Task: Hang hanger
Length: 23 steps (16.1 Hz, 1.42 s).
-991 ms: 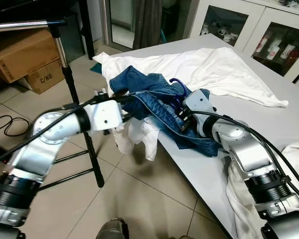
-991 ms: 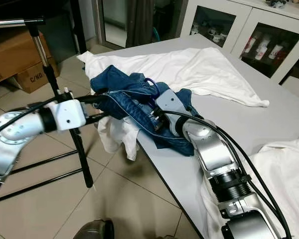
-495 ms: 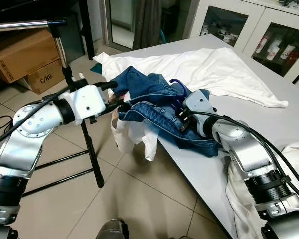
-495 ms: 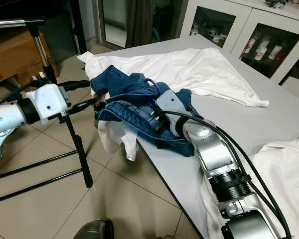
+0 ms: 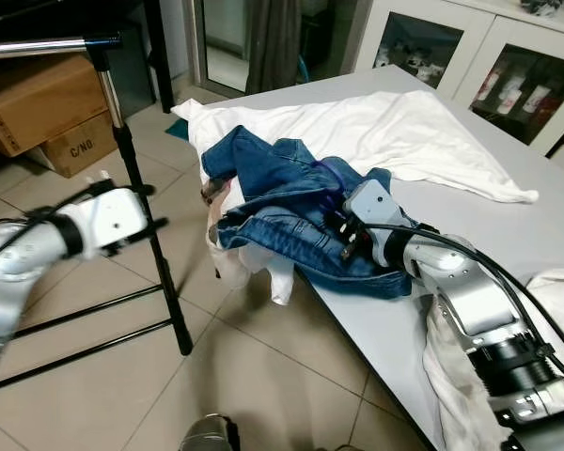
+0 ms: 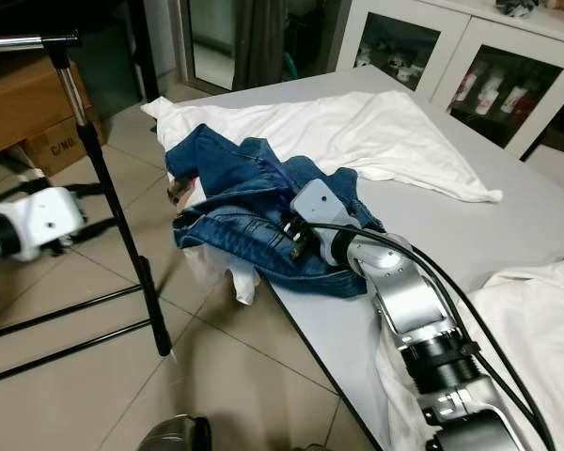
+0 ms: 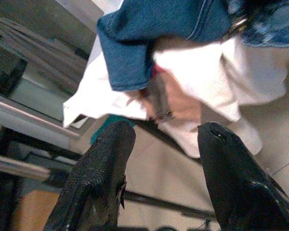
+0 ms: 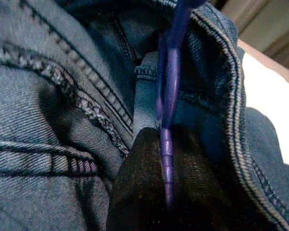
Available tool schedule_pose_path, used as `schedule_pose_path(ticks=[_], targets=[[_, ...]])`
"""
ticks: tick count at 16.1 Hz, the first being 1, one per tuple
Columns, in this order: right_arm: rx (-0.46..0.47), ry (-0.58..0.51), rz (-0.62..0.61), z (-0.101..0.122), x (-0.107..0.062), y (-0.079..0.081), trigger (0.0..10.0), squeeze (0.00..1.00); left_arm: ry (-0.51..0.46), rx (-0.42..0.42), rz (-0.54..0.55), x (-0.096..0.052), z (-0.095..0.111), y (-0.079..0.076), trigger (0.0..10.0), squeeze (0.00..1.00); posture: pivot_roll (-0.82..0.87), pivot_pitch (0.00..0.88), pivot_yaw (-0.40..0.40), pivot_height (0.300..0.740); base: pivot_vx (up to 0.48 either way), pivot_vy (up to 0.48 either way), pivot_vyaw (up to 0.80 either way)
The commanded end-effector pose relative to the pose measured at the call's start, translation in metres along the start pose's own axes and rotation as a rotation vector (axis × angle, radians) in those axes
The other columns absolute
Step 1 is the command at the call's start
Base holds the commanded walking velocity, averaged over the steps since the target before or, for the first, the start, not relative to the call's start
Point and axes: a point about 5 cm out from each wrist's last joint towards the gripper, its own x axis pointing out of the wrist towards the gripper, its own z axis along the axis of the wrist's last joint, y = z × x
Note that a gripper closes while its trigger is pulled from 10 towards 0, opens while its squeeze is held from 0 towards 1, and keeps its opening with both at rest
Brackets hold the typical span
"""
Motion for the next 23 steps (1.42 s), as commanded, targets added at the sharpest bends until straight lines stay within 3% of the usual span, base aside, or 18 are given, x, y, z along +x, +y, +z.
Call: schedule_pose_path(ticks=[1,3,8,12,17,20,21,23], targets=[[-0.017,-0.013,0.012,0.001,-0.005,-0.003,10.0,0.0,0.019,0.032,0.017,-0.006,-0.002,0.005,10.0,0.0,0.11,0.043,-0.09,0.74,0.0,0.0,0.0],[-0.066,-0.05,0.055,0.006,-0.007,-0.004,10.0,0.0,0.067,0.134,0.03,-0.012,-0.005,0.015,10.0,0.0,0.12,0.042,-0.096,0.74,0.0,0.0,0.0],[-0.177,-0.119,0.149,0.016,-0.009,0.001,10.0,0.0,0.071,0.34,0.033,-0.014,0.006,0.039,10.0,0.0,0.13,0.04,-0.098,0.74,0.0,0.0,0.0],[-0.204,-0.158,0.144,0.02,-0.012,-0.002,10.0,0.0,-0.029,0.393,0.026,0.007,0.022,0.031,10.0,0.0,0.13,0.035,-0.089,0.74,0.0,0.0,0.0],[-0.274,-0.209,0.225,0.028,-0.019,0.007,10.0,0.0,-0.088,0.45,0.02,0.021,0.032,0.03,10.0,0.0,0.12,0.033,-0.087,0.74,0.0,0.0,0.0],[-0.304,-0.225,0.234,0.031,-0.02,0.009,10.0,0.0,-0.149,0.395,-0.011,0.024,0.037,0.026,10.0,0.0,0.12,0.032,-0.082,0.74,0.0,0.0,0.0],[-0.313,-0.227,0.234,0.032,-0.019,0.01,10.0,0.0,-0.181,0.345,-0.063,0.025,0.038,0.018,10.0,1.0,0.12,0.03,-0.078,0.74,0.0,0.0,0.0],[-0.319,-0.232,0.234,0.033,-0.018,0.012,10.0,0.0,-0.215,0.314,-0.107,0.028,0.042,0.007,10.0,1.0,0.12,0.031,-0.076,0.74,0.0,0.0,0.0]])
